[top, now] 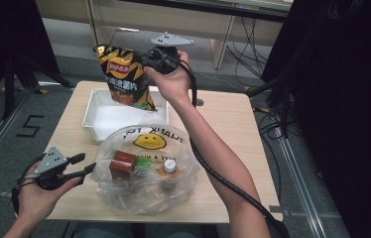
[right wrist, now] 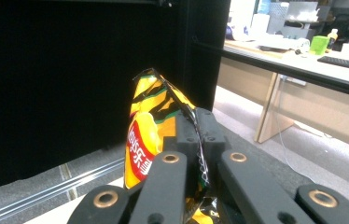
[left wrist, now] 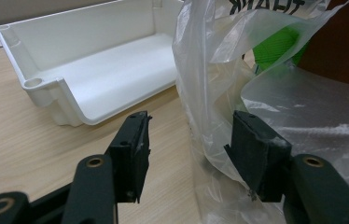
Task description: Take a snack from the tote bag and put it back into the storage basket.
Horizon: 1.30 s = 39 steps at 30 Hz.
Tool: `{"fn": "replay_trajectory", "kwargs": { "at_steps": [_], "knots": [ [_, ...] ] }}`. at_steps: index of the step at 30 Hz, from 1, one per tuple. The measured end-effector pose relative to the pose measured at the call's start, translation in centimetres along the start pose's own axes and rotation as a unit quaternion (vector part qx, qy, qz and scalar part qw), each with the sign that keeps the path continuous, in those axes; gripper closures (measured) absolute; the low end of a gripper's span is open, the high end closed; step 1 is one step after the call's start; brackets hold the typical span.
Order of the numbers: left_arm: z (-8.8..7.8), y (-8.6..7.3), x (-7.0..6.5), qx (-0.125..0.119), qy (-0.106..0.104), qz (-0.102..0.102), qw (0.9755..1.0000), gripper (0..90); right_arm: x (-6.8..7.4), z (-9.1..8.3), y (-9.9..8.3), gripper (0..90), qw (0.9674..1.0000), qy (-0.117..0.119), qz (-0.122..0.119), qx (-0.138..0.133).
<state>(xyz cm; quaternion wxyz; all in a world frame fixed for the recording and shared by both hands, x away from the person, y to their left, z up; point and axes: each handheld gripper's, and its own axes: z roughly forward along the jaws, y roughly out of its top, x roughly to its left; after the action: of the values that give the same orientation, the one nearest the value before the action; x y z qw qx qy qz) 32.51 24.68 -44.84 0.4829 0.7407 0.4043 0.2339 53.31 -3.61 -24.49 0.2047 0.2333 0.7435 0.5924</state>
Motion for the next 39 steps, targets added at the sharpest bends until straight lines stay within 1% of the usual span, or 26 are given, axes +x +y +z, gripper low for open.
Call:
{"fn": "replay_trajectory", "kwargs": {
  "at_steps": [2,4,5,6,7,9,11,12,13,15,16,17,18,19,23,24,25,27,28,29,31,32,34,36,38,39],
  "knots": [
    [0.0,0.0,0.0,0.000,0.000,-0.001,1.0000,46.6,-0.2,0.5,-0.1,90.0,1.0000,-0.005,-0.004,0.004],
    [0.1,-0.1,0.0,0.000,-0.003,-0.003,1.0000,46.6,-0.3,1.0,-0.3,90.0,0.9999,-0.009,0.006,0.006],
    [0.1,-0.1,0.0,0.001,-0.003,-0.003,1.0000,46.7,-0.5,1.2,-0.3,90.0,0.9999,-0.011,-0.002,0.004],
    [0.1,-0.1,0.0,0.001,-0.003,-0.002,1.0000,46.7,-0.5,1.3,-0.4,90.0,0.9998,-0.013,0.008,0.010],
    [0.1,-0.1,0.0,0.001,-0.003,-0.002,1.0000,46.7,-0.5,1.3,-0.4,90.0,0.9998,-0.013,0.008,0.010],
    [0.1,-0.1,0.0,0.001,-0.004,-0.002,1.0000,46.7,-0.9,1.8,-0.5,90.0,0.9998,-0.014,0.002,0.013],
    [0.1,-0.1,0.0,0.003,-0.001,-0.001,1.0000,46.7,-1.2,2.5,-0.8,90.0,0.9996,-0.021,0.009,0.015],
    [0.1,-0.1,0.0,0.003,-0.002,0.000,1.0000,46.7,-1.3,2.6,-0.9,90.0,0.9996,-0.017,0.008,0.024],
    [0.1,-0.1,0.0,0.004,-0.001,0.000,1.0000,46.7,-1.3,2.8,-1.0,90.0,0.9994,-0.018,0.014,0.026],
    [0.1,-0.1,0.0,0.004,-0.002,0.001,1.0000,46.7,-1.4,3.0,-1.2,90.0,0.9995,-0.019,0.009,0.024],
    [0.2,-0.2,-0.1,0.005,-0.003,-0.004,1.0000,46.7,-1.5,3.4,-1.4,90.0,0.9992,-0.020,0.015,0.032],
    [0.2,-0.1,0.0,0.005,-0.003,0.002,1.0000,46.7,-1.5,3.5,-1.5,90.0,0.9991,-0.020,0.016,0.034],
    [0.2,-0.1,0.0,0.005,-0.003,0.002,1.0000,46.7,-1.6,3.7,-1.7,90.0,0.9990,-0.023,0.019,0.033],
    [0.2,-0.1,-0.1,0.005,-0.004,0.002,1.0000,46.7,-1.7,3.8,-1.7,90.0,0.9989,-0.021,0.019,0.038],
    [0.2,-0.2,-0.1,0.005,-0.004,0.001,1.0000,46.7,-2.0,4.4,-2.0,90.0,0.9986,-0.024,0.021,0.042],
    [0.2,-0.2,-0.1,0.005,-0.004,0.001,1.0000,46.7,-2.0,4.5,-2.1,90.0,0.9984,-0.024,0.026,0.045],
    [0.2,-0.1,-0.1,0.005,-0.004,0.002,1.0000,46.7,-2.3,4.9,-2.3,90.0,0.9981,-0.025,0.026,0.049],
    [0.2,-0.1,-0.1,0.005,-0.004,0.002,1.0000,46.7,-2.3,5.0,-2.3,90.0,0.9979,-0.027,0.028,0.051],
    [0.2,-0.2,-0.1,0.005,-0.005,0.001,1.0000,46.7,-2.6,5.5,-2.6,90.0,0.9977,-0.028,0.024,0.056],
    [0.2,-0.2,-0.1,0.005,-0.004,0.001,1.0000,46.7,-2.5,5.6,-2.7,90.0,0.9973,-0.029,0.032,0.060],
    [0.3,-0.2,-0.1,0.004,-0.008,0.000,1.0000,46.7,-2.8,6.0,-3.0,90.0,0.9974,-0.028,0.027,0.060],
    [0.3,-0.2,0.0,0.003,-0.009,-0.001,1.0000,46.7,-2.7,6.2,-3.1,90.0,0.9967,-0.031,0.035,0.066],
    [0.3,-0.2,0.0,0.004,-0.009,0.000,1.0000,46.7,-2.8,6.6,-3.3,90.0,0.9966,-0.031,0.037,0.067],
    [0.3,-0.2,0.0,0.004,-0.009,0.000,1.0000,46.7,-2.9,6.9,-3.6,90.0,0.9957,-0.034,0.042,0.076],
    [0.3,-0.2,0.0,0.004,-0.009,0.000,0.9999,46.7,-3.0,7.1,-3.7,90.0,0.9956,-0.034,0.044,0.075],
    [0.3,-0.2,0.0,0.004,-0.009,-0.001,0.9999,46.7,-3.1,7.5,-4.0,90.0,0.9949,-0.036,0.047,0.082]
  ]
}}
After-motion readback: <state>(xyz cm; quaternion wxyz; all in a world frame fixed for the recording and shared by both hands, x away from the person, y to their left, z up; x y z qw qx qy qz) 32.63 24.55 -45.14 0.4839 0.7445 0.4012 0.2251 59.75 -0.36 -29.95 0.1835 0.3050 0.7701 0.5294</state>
